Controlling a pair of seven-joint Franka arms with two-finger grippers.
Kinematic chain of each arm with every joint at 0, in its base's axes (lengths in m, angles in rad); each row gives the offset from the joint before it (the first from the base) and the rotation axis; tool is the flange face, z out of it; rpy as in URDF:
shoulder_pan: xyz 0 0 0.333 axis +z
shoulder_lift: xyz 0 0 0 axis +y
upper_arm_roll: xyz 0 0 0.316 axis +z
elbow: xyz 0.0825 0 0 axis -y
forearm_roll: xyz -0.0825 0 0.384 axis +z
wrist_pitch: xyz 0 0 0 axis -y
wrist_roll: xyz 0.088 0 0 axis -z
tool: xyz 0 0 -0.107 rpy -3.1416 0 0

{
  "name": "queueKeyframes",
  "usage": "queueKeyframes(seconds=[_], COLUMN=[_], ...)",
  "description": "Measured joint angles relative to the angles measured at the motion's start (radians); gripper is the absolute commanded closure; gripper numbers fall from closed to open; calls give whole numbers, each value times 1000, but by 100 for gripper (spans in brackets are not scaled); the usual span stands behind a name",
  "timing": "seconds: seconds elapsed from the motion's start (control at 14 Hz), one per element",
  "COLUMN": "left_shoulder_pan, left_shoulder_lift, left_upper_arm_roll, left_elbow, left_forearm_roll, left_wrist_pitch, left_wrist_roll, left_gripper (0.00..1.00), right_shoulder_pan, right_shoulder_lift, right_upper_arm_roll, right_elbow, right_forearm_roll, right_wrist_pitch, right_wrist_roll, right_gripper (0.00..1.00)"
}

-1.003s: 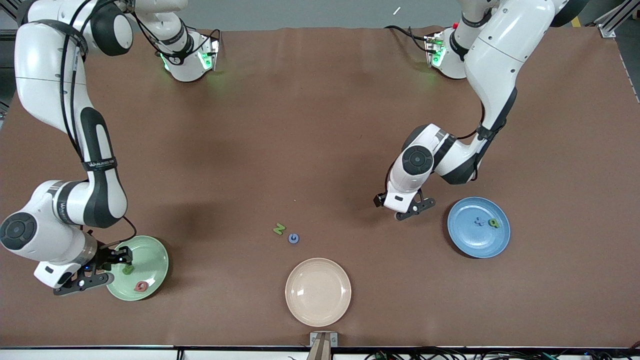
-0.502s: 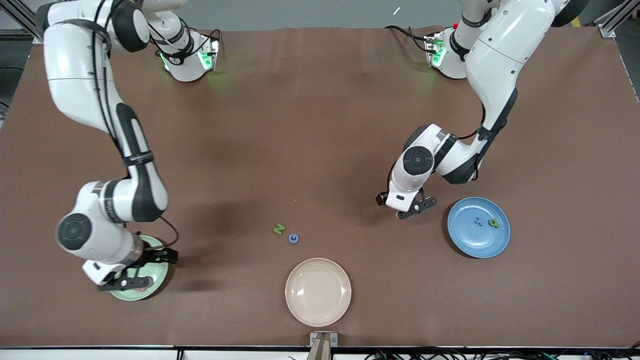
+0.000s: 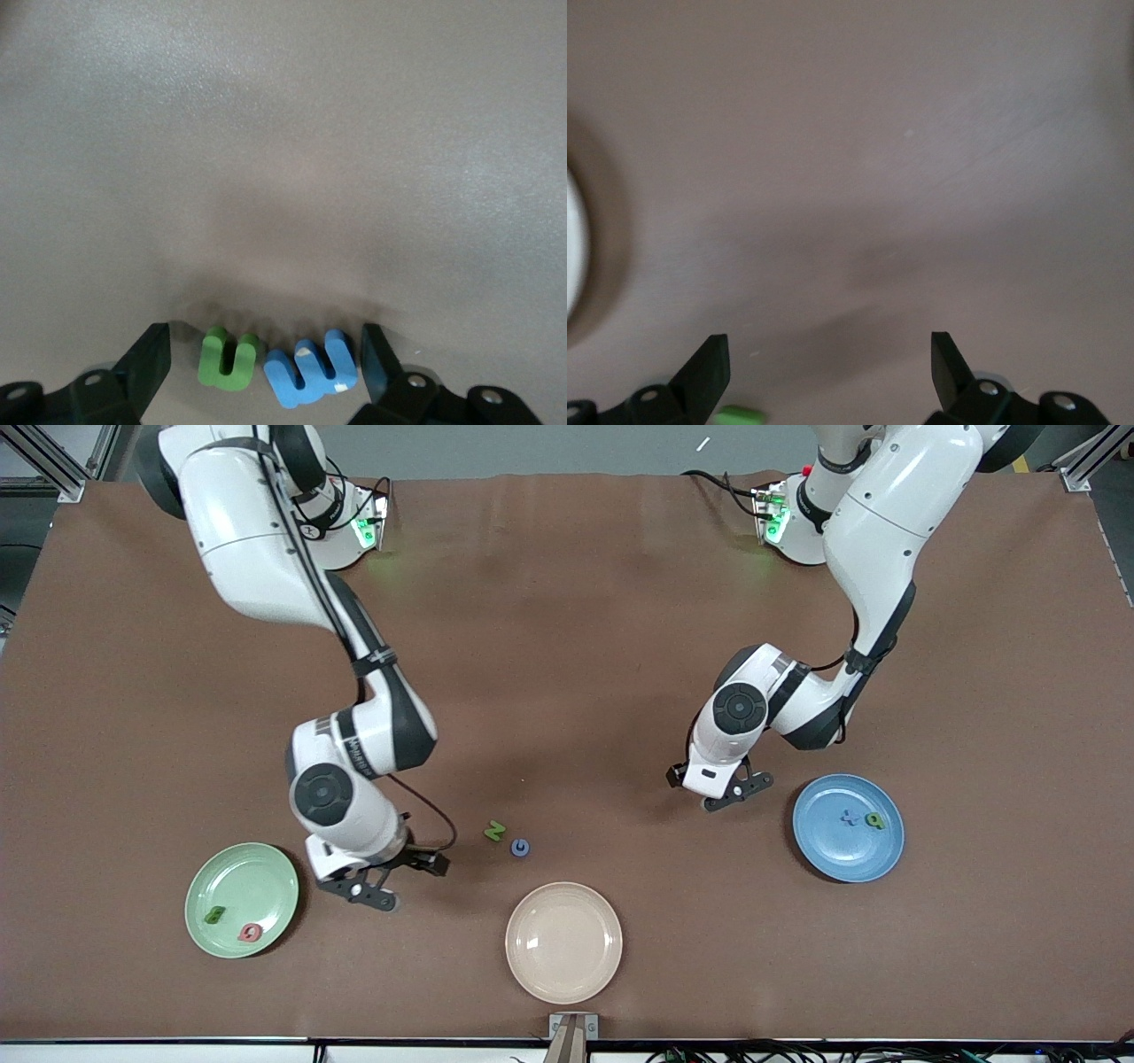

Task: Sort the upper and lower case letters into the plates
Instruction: 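Grasp the green Z with the right gripper while the left gripper grasps u and m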

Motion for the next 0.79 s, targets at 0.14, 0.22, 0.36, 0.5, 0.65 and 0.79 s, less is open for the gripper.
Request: queueKeyframes(seconds=[0.14, 0.22, 0.36, 0.5, 0.65, 0.79], left_shoulder_pan=[0, 0, 2, 3, 5, 7], left_shoulder_lift=[0, -1, -1, -1, -1, -1], left_upper_arm_roll=[0, -1, -1, -1, -1, -3], left_elbow=[0, -1, -1, -3, -7, -13], left_forearm_roll=[0, 0, 0, 0, 0, 0], left_wrist_pitch=[2, 3, 3, 7, 19, 33], left_wrist_roll=[-2, -4, -7, -8, -8, -9], left_gripper=[10, 10, 10, 10, 12, 14], right_shoulder_pan=[34, 47, 68, 87, 102, 114], right_shoulder_lift=[9, 17, 31, 41, 42, 43], right_upper_arm_roll=[0, 0, 0, 0, 0, 0], right_elbow=[-3, -9, -33, -62, -96, -127], right_forearm_roll=[0, 0, 0, 0, 0, 0], right_wrist_pitch=[35, 55, 93, 117, 152, 185], right_wrist_roll=[104, 142, 178, 189, 203, 211], right_gripper=[0, 0, 0, 0, 4, 12])
